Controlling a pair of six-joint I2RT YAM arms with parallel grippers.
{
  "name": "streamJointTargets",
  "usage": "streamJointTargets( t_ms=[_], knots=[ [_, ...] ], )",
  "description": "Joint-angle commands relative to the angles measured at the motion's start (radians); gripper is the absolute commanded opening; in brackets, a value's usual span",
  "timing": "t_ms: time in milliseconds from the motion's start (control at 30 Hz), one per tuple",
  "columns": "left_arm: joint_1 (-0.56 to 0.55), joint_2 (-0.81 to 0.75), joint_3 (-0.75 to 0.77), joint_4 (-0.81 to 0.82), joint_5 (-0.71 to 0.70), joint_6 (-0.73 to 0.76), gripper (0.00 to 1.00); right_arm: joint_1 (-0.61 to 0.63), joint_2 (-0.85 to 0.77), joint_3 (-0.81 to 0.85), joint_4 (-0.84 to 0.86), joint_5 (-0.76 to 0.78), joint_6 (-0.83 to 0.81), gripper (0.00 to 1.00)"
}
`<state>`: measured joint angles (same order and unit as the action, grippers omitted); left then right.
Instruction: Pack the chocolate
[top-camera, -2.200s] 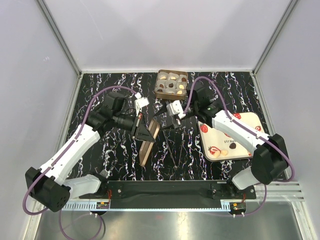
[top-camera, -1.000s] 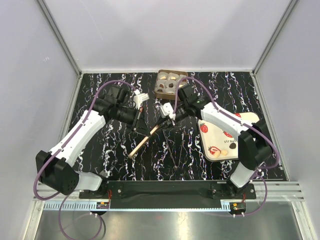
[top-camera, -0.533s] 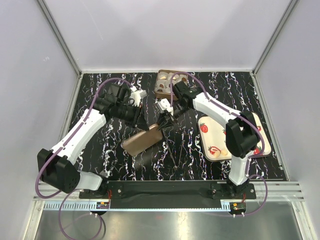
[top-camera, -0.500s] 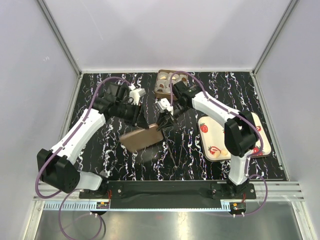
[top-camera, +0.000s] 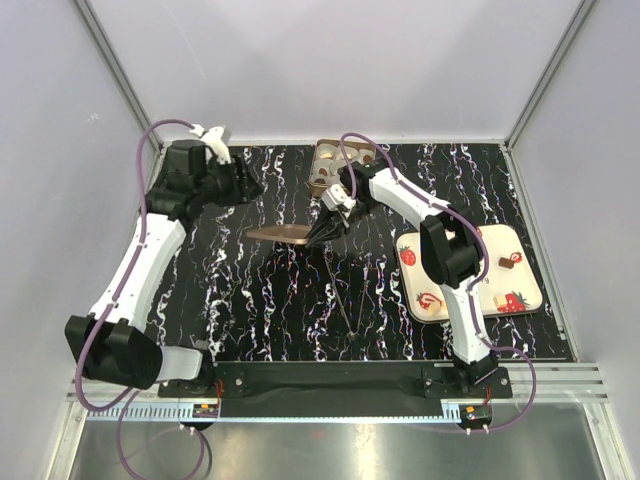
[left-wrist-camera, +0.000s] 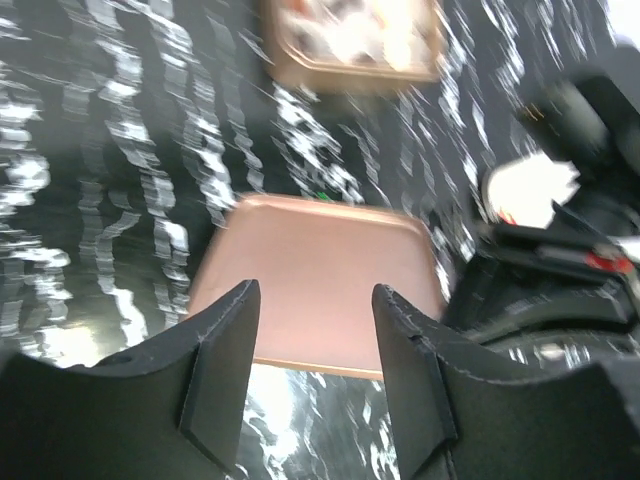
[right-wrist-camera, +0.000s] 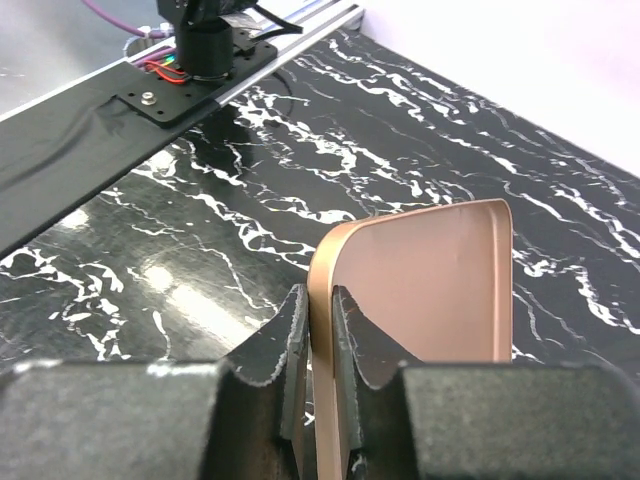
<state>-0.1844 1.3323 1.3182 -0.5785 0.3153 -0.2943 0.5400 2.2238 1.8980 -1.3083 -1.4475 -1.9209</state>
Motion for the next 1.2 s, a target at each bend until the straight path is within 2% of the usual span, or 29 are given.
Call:
streamJointTargets(
  t_ms=[0,133,367,433,567,667,700,833,867,933,967,1033,1167],
  knots=[
    [0.049,-0.083,-0.039,0.114,-0.117,-0.035,0.55,-0.006,0.007,0.068,-0.313,-0.244,-0.047,0.00],
    [0.080,-0.119,-0.111,0.126,-0.117,-0.028,0.57,-0.015,0.011,0.133,-0.313,-0.244,0.012,0.00],
    [0.152,-0.197,-0.231,0.264,0.050,-0.023,0.71,-0.023,-0.039,0.265,-0.312,-0.244,0.108,0.00],
    [0.183,-0.228,-0.240,0.339,0.025,-0.049,0.74,-0.028,-0.039,0.326,-0.312,-0.243,0.143,0.00],
    [0.273,-0.252,-0.229,0.492,0.143,-0.166,0.78,-0.038,0.000,0.473,-0.309,-0.244,0.233,0.00],
    [0.276,-0.257,-0.223,0.526,0.212,-0.128,0.79,-0.055,0.043,0.686,-0.305,-0.243,0.330,0.00],
    [0.280,-0.260,-0.229,0.528,0.231,-0.082,0.81,-0.058,0.045,0.708,-0.298,-0.243,0.364,0.00],
    [0.298,-0.308,-0.304,0.629,0.251,-0.063,0.86,-0.058,-0.034,0.650,-0.160,-0.243,0.464,0.00],
    [0.298,-0.308,-0.315,0.681,0.248,-0.072,0.86,-0.058,-0.053,0.603,-0.114,-0.243,0.477,0.00],
    [0.299,-0.311,-0.362,0.780,0.329,-0.045,0.80,-0.064,-0.084,0.569,-0.079,-0.241,0.511,0.00],
    [0.298,-0.318,-0.381,0.872,0.381,-0.063,0.80,-0.064,-0.090,0.558,-0.086,-0.240,0.508,0.00],
    [0.299,-0.338,-0.425,0.934,0.409,-0.063,0.83,-0.066,-0.104,0.555,-0.136,-0.241,0.427,0.00],
    [0.296,-0.355,-0.415,0.876,0.542,0.067,0.84,-0.066,-0.128,0.555,-0.222,-0.244,0.379,0.00]
  ],
)
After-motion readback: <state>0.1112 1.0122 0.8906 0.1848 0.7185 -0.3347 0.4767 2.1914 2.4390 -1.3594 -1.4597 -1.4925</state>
